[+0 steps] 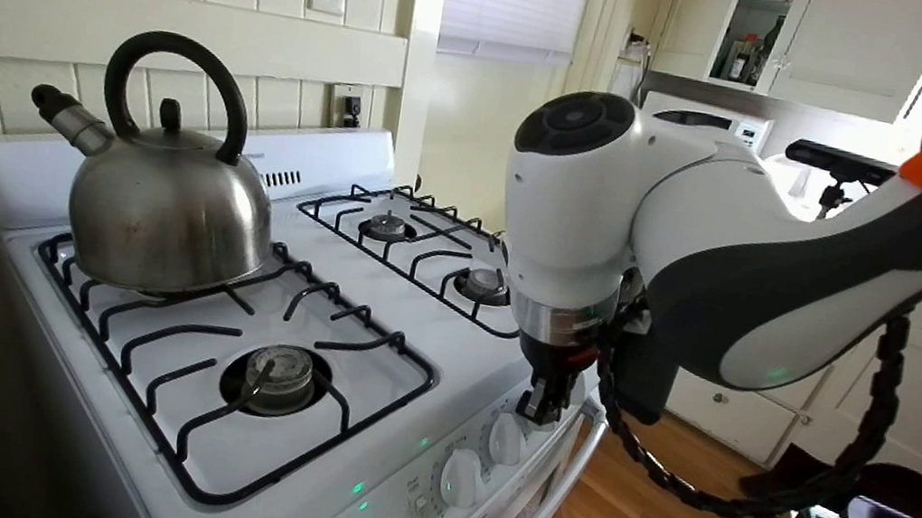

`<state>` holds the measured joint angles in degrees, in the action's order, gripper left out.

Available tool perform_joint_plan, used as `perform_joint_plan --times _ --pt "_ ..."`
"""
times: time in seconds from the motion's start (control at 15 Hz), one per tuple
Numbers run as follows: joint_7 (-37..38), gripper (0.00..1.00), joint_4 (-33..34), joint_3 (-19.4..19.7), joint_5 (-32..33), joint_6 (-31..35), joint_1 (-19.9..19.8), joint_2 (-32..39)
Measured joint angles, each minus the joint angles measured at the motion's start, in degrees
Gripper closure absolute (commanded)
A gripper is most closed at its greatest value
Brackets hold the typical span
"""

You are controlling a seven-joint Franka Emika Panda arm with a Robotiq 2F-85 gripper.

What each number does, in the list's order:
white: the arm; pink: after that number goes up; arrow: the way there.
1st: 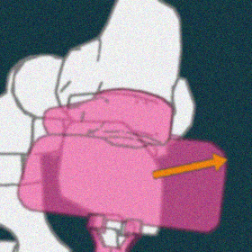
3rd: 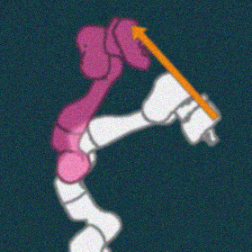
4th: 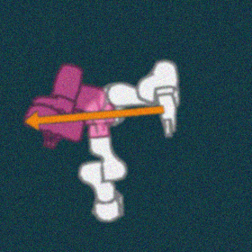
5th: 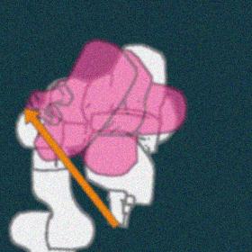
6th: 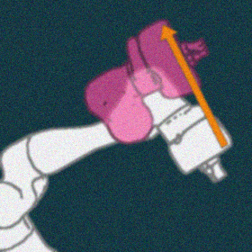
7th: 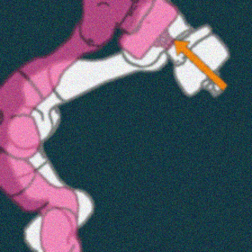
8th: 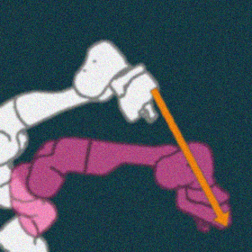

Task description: Turn the stove's second-last knob to the left

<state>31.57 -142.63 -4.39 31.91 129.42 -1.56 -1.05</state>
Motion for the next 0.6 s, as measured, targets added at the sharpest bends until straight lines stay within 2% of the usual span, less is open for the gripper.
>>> perform_joint_plan --times 0.6 --pt "1.52 0.96 3.44 -0.03 4.68 -6.8 3.62 3.46"
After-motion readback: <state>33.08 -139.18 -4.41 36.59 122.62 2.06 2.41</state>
